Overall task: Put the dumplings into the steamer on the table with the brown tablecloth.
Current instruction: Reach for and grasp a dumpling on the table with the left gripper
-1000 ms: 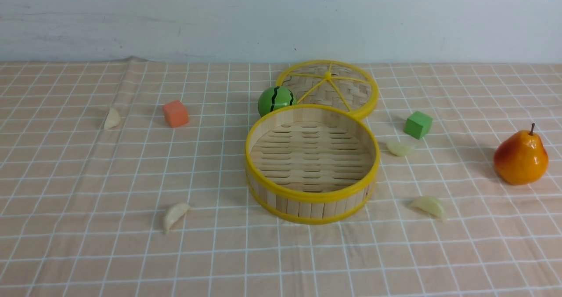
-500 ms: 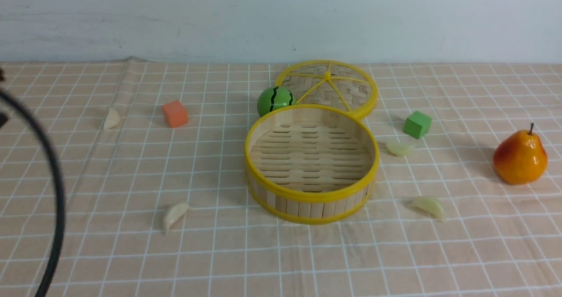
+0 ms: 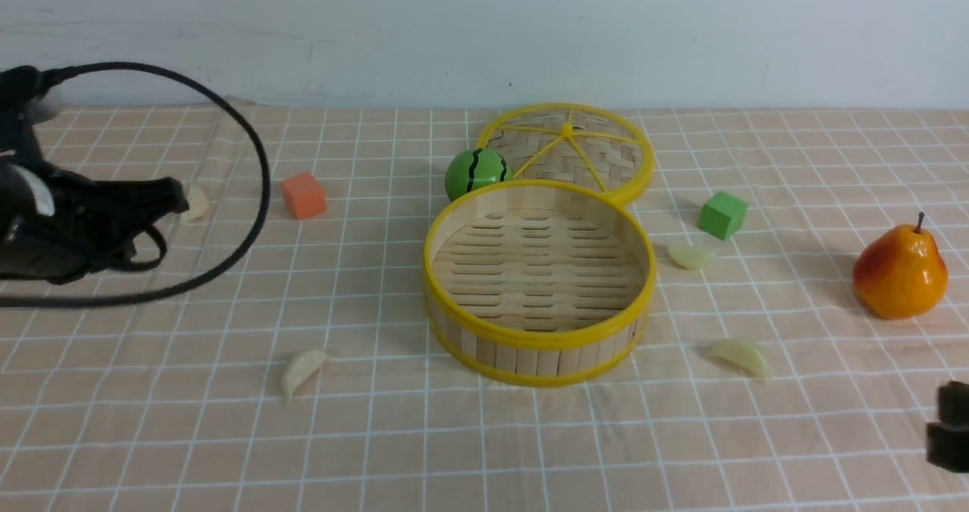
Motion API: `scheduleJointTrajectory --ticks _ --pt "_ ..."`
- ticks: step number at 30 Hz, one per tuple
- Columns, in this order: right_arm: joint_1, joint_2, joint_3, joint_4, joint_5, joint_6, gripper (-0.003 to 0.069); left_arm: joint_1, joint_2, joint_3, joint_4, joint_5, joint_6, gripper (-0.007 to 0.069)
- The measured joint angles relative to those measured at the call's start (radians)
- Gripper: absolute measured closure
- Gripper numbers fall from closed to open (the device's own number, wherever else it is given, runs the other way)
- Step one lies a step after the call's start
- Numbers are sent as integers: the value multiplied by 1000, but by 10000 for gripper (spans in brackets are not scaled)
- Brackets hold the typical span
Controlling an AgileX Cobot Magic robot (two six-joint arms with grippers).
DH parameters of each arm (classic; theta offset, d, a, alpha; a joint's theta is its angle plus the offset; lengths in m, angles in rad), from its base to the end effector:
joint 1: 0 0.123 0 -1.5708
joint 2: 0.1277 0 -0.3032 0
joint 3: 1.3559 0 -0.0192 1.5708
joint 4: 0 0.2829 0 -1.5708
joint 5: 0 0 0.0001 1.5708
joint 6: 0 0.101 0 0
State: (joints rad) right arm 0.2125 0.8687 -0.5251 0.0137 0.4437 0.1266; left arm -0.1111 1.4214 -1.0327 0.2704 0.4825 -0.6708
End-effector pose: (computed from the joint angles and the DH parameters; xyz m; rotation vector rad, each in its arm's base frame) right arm 0.1865 0.0409 0.2592 -0.0868 2.2765 0.1918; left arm 0.3405 -0.0254 0.2907 -0.4315 2.2954 -0.1246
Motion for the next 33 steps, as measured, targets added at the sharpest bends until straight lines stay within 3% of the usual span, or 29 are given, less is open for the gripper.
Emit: scheduleJointTrajectory --ticks 7,13,17,22,25,29,33 --pt "204 102 -19 -1 82 -132 659 50 265 -366 -104 60 96 638" --pt "232 132 -20 -7 86 -145 656 100 473 -619 -123 117 124 631" --pt "232 139 -20 -40 81 -148 656 104 584 -728 -70 131 126 556" --pt "232 140 -20 -68 67 -149 652 106 738 -836 22 131 99 287" --pt "232 140 -20 -75 61 -152 652 108 805 -880 64 110 44 171" --pt "232 140 -20 -88 37 -152 650 117 876 -923 123 54 -60 127" --pt "232 140 -20 -105 9 -153 648 135 944 -940 169 35 -192 149"
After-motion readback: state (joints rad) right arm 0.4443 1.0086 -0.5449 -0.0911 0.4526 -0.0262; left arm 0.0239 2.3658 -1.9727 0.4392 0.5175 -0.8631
